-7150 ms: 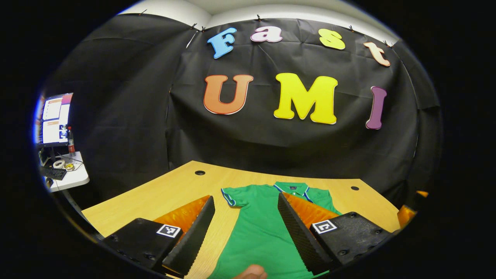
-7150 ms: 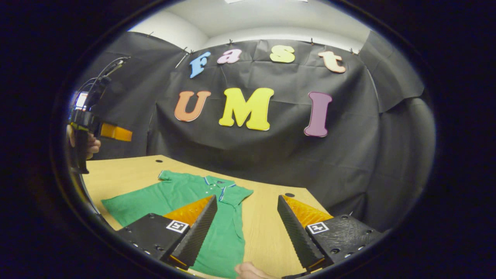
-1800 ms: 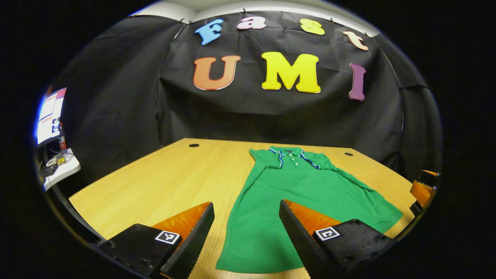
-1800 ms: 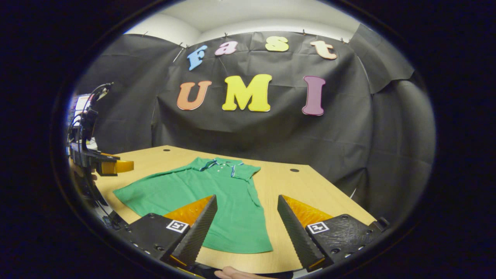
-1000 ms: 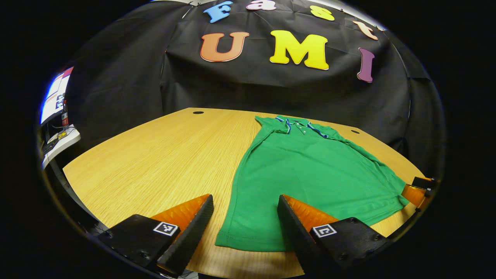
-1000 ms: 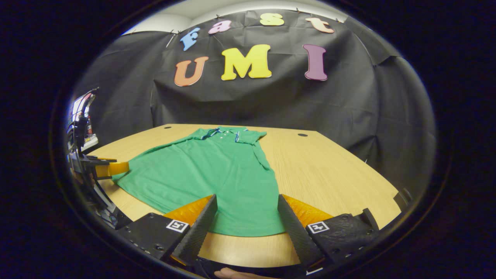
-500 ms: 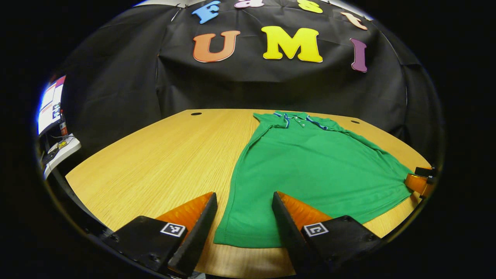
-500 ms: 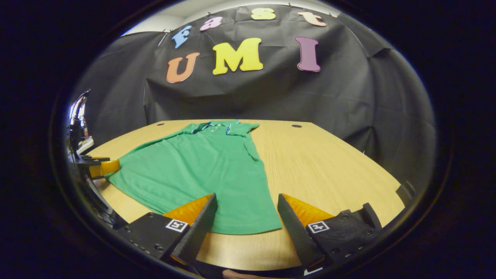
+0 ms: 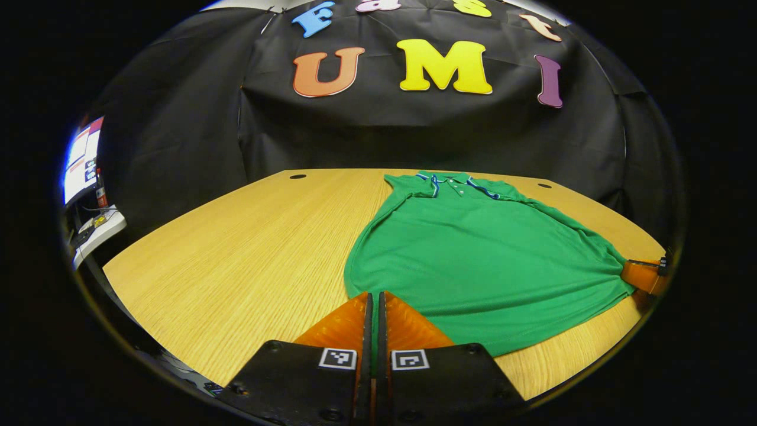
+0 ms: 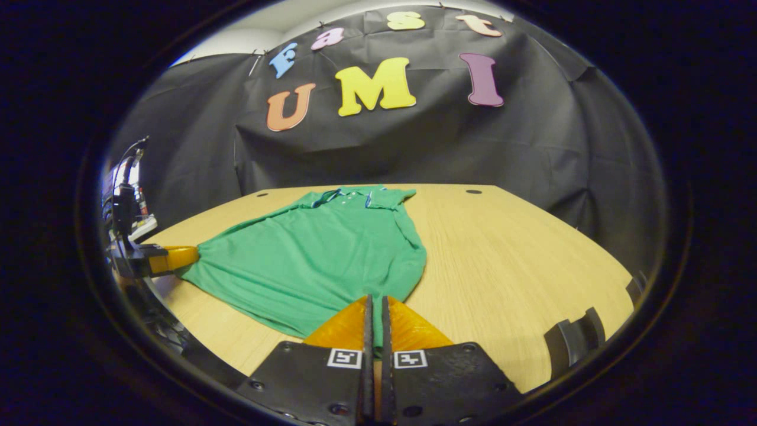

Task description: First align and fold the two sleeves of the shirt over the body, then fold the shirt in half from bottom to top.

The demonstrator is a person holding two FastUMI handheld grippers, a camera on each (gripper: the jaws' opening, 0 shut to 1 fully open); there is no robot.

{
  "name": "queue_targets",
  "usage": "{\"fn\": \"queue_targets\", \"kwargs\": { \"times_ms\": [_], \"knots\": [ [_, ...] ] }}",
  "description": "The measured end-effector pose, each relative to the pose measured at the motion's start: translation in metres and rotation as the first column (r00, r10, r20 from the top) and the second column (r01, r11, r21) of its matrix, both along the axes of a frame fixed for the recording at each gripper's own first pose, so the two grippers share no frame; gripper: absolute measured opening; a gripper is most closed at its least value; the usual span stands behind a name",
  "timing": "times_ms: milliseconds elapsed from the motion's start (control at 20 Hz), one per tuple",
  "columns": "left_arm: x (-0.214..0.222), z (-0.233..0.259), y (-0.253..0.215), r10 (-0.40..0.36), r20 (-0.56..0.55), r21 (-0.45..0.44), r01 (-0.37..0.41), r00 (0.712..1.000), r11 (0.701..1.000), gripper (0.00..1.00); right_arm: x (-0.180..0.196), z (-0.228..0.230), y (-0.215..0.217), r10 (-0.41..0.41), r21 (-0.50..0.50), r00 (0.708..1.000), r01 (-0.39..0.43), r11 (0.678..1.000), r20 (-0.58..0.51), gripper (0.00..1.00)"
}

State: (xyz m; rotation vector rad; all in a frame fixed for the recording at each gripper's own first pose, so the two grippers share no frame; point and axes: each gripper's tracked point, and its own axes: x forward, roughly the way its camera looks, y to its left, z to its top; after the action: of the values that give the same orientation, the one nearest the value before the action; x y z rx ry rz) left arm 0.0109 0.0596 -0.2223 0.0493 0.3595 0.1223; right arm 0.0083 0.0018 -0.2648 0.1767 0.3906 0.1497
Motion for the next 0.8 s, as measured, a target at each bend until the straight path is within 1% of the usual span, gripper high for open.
{"fn": "queue_targets", "kwargs": {
  "times_ms": [50,150,450,550,650,800],
  "knots": [
    [0.0,0.0,0.001,-0.004,-0.004,-0.004,0.004,1.0,1.0,0.08,0.001,0.002,0.001,0.002,-0.01,1.0,-0.002,1.0,0.003,0.01],
    [0.0,0.008,0.002,-0.009,0.006,-0.019,0.009,1.0,1.0,0.06,0.001,0.006,0.001,0.011,-0.019,1.0,-0.011,1.0,0.002,0.0],
    [0.014,0.056,-0.005,-0.038,0.069,0.023,0.037,0.997,0.999,0.06,0.014,0.055,-0.003,0.006,-0.001,0.997,-0.006,1.0,0.08,0.0],
    [0.022,0.078,-0.006,-0.052,0.096,0.035,0.049,0.994,0.998,0.06,0.027,0.078,-0.005,0.001,0.015,0.994,-0.003,1.0,0.107,0.0],
    [0.035,0.103,-0.008,-0.068,0.126,0.025,0.065,0.99,0.998,0.06,0.042,0.104,-0.01,-0.009,0.023,0.99,0.006,1.0,0.141,0.0],
    [0.061,0.14,-0.004,-0.071,0.183,0.014,0.069,0.981,0.997,0.06,0.072,0.138,-0.018,-0.034,0.035,0.982,0.029,0.999,0.183,0.0]
  ]
}}
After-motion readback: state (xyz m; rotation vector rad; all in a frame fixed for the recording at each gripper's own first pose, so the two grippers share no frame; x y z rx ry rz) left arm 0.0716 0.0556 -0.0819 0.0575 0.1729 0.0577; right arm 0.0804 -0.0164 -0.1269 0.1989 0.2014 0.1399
